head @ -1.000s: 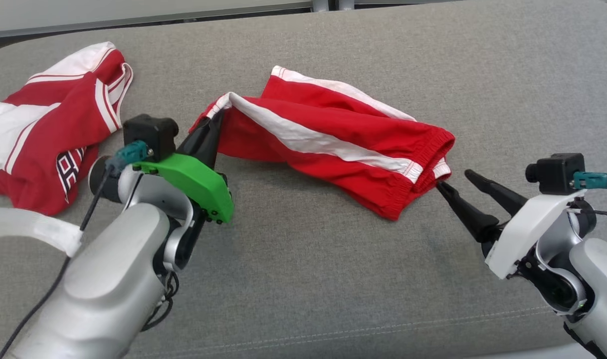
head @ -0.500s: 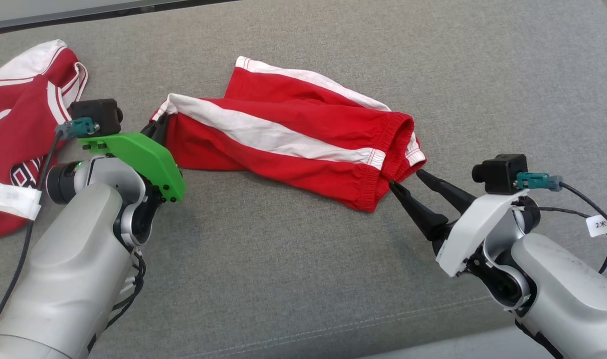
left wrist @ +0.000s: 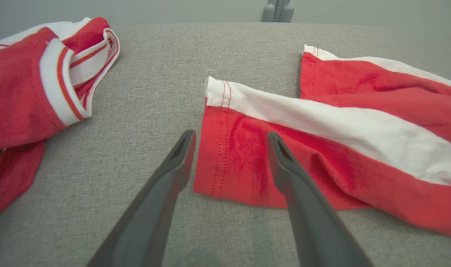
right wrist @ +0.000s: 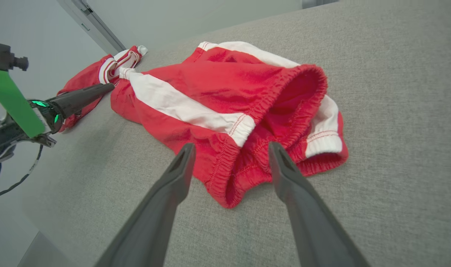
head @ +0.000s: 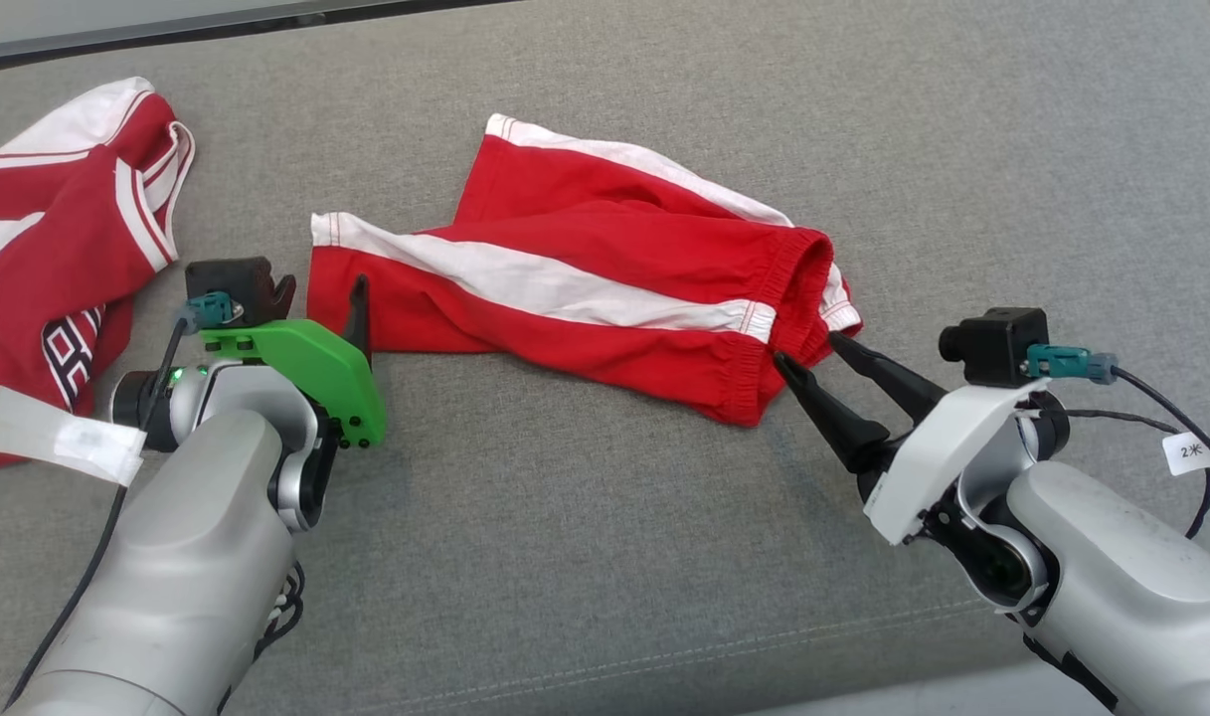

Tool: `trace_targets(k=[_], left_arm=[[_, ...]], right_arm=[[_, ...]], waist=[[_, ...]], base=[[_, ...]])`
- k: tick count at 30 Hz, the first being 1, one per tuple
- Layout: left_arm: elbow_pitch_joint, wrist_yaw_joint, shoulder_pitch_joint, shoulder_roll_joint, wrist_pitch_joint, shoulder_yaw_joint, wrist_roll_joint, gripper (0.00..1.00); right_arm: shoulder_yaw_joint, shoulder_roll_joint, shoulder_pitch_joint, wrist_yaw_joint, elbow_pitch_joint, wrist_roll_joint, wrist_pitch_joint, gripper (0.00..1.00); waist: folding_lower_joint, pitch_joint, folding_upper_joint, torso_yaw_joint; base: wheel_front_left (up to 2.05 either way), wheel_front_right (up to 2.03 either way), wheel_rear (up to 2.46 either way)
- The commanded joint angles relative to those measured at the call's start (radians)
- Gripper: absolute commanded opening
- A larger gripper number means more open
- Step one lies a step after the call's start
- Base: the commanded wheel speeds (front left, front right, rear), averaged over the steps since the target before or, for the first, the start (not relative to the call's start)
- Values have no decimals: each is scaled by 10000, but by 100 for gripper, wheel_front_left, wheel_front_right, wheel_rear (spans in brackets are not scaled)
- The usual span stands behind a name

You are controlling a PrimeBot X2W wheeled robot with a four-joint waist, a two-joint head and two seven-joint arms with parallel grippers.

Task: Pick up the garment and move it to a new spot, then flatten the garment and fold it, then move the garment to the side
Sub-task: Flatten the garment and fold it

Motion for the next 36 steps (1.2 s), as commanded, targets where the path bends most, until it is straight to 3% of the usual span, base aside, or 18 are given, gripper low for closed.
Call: trace_targets(k=[1,5,9,21,30,31,32,34,36], left_arm=[[94,-3,-150,-41,-156,-48,65,100],[-152,-177,327,-172,-727,-132,164,100],[-965,-8,1154,-282,-1270,-130,252,100],[-4804,1349,3958,-247,-1514,160,1117,100],[-5990,1817,4525,79,-1512,250,1276,100],[-6060,1847,4552,114,-1499,243,1270,100],[-6109,1867,4569,150,-1480,248,1267,100],[-6175,1920,4609,198,-1474,262,1247,100],[-6248,1963,4670,212,-1471,261,1223,100]], right_arm=[[-2,-39,-21,0,63,82,-143,100],[-129,-172,294,0,141,188,-412,100],[-505,-172,658,0,303,244,-655,100],[-1269,421,528,0,1491,156,-593,100],[-1255,886,-41,0,2719,331,-112,100],[-1195,904,-86,0,2754,307,-132,78],[-1144,924,-129,0,2792,304,-161,49],[-1060,911,-194,0,2803,278,-251,31],[-971,794,-193,0,2760,197,-321,0]], waist=[[0,-52,0,91],[0,-170,0,370],[0,-253,0,682],[0,-309,0,1727],[0,-253,0,2289],[0,-252,0,2311],[0,-254,0,2324],[0,-267,0,2322],[0,-290,0,2283]], base=[[0,0,0],[0,0,0],[0,0,0],[0,0,0],[0,0,0],[0,0,0],[0,0,0],[0,0,0],[0,0,0]])
